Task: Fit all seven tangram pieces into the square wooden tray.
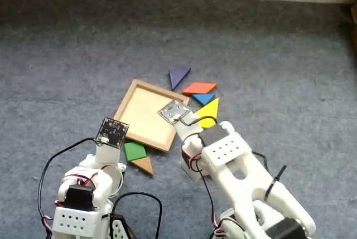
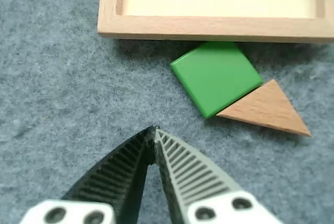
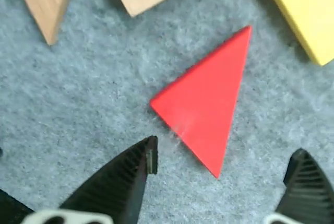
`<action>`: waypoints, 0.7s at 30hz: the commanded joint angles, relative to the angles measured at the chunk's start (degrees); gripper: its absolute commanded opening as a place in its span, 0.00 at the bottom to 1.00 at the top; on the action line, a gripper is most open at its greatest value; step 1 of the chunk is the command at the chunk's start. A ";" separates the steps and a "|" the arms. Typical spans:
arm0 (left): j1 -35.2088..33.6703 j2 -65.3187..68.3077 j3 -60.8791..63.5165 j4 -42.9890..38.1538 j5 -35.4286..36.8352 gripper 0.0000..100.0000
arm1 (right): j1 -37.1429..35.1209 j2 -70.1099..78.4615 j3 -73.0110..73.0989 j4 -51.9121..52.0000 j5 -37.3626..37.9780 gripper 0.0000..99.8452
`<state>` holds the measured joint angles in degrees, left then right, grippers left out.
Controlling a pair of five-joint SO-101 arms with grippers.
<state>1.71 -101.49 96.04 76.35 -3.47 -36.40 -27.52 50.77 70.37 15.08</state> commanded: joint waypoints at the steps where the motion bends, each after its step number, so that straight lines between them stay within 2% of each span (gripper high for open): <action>1: -0.75 -1.71 1.19 0.35 -0.44 0.01 | -0.66 6.20 -6.37 -1.19 -0.53 0.37; 12: -0.75 -1.71 1.19 0.35 -0.44 0.01 | -6.46 11.03 -6.81 -7.43 -8.18 0.37; 21: -0.75 -1.71 1.19 0.35 -0.44 0.01 | -3.12 19.38 -6.73 -12.18 -8.62 0.37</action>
<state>1.71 -101.49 96.04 76.35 -3.47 -41.93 -9.49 46.73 59.65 6.90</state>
